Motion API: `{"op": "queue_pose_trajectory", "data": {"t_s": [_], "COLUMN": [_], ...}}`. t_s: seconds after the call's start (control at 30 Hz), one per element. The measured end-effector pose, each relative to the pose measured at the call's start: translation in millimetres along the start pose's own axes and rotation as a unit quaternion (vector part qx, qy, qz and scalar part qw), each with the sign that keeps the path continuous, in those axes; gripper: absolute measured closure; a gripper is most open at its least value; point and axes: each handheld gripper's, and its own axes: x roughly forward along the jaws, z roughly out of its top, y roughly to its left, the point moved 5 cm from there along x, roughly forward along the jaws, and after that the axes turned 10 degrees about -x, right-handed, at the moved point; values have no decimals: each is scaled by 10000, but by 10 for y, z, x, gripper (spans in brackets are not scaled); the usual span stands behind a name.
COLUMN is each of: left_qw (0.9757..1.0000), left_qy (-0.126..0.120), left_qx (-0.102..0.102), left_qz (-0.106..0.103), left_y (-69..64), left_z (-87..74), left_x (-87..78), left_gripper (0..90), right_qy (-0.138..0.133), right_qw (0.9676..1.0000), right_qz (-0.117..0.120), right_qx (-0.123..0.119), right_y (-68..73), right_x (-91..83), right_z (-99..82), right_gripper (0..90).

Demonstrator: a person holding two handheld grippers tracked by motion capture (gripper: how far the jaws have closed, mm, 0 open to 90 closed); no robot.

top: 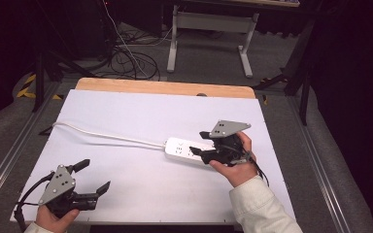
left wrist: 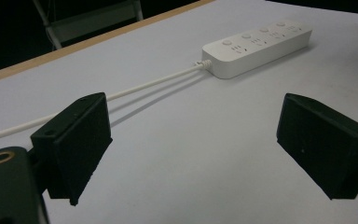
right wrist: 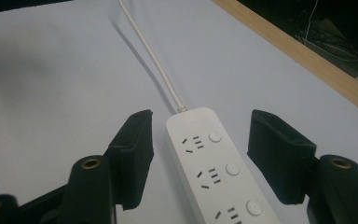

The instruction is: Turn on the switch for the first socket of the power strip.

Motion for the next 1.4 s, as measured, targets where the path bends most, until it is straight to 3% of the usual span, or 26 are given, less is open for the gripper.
{"op": "queue_pose_trajectory", "data": {"t_s": [0.47, 1.03, 1.07, 1.3, 1.4], "left_qw": [10000, 10000, 10000, 10000, 10000], "left_qy": [22, 45, 49, 42, 45], "left_qx": [38, 33, 42, 62, 62], "left_qz": [-13, -10, -9, 8, 10], "left_y": [-6, -9, -10, -9, -10], "left_z": [-3, -8, -8, -7, -7], "left_x": [4, 7, 8, 13, 13], "left_gripper": [107, 109, 109, 110, 110], "right_qy": [114, 238, 227, 424, 541], "right_qw": [9999, 9996, 9997, 9986, 9978], "right_qz": [69, 24, 23, 298, 368], "right_qx": [-41, 133, 124, 39, 76], "right_y": [-44, -195, -198, -183, -187], "right_x": [310, 522, 521, 548, 597], "right_z": [177, 135, 137, 131, 122], "right_gripper": [424, 471, 493, 866, 900]}}
